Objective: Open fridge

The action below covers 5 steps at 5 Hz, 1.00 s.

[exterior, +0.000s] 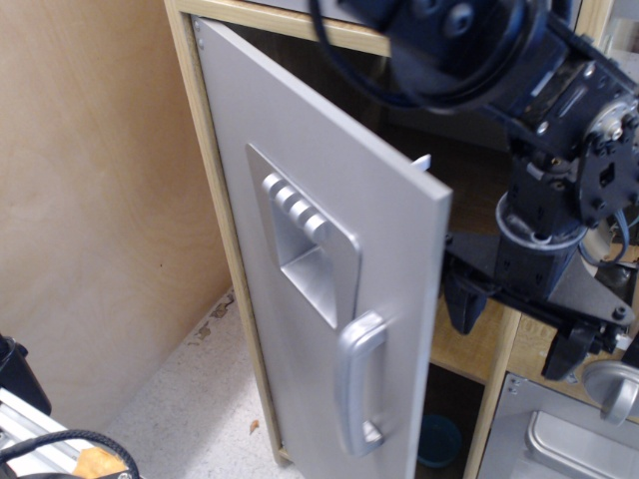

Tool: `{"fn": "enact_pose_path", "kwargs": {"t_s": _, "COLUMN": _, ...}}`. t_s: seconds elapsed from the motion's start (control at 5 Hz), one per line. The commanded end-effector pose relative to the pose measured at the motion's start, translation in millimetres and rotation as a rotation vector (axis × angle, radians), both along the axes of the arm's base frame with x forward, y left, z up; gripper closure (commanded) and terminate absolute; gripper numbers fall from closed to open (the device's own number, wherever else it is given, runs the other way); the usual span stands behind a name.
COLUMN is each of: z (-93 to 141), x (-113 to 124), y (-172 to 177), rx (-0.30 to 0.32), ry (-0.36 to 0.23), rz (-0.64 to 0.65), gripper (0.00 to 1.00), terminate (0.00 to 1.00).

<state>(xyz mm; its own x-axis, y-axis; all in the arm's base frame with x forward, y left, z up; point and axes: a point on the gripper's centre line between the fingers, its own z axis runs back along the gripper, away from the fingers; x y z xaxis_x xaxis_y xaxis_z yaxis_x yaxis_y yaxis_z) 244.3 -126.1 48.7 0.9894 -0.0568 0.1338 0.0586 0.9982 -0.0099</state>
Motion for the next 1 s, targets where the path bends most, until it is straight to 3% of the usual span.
{"fn": "enact_pose_path", "kwargs": {"t_s": 0.0, "z": 11, "x": -19, "y": 13, "rx": 0.026, "ry": 0.023, "rz": 0.067, "gripper": 0.00, "terminate": 0.00}}
{"fn": "enact_pose_path", "kwargs": {"t_s": 0.2, "z": 9, "x": -8, "y": 41, "rx": 0.050, "ry": 0.018, "rz": 0.047, "gripper": 0.00, "terminate": 0.00}}
{"fn": "enact_pose_path", "kwargs": {"t_s": 0.6, "z": 13, "x": 29, "y": 90, "rx": 0.033, "ry": 0.012, "rz": -0.004, "gripper": 0.00, "terminate": 0.00}}
{"fn": "enact_pose_path", "kwargs": {"t_s": 0.8, "z": 13, "x": 25, "y": 109, "rx": 0.024, "ry": 0.020, "rz": 0.047, "gripper": 0.00, "terminate": 0.00}}
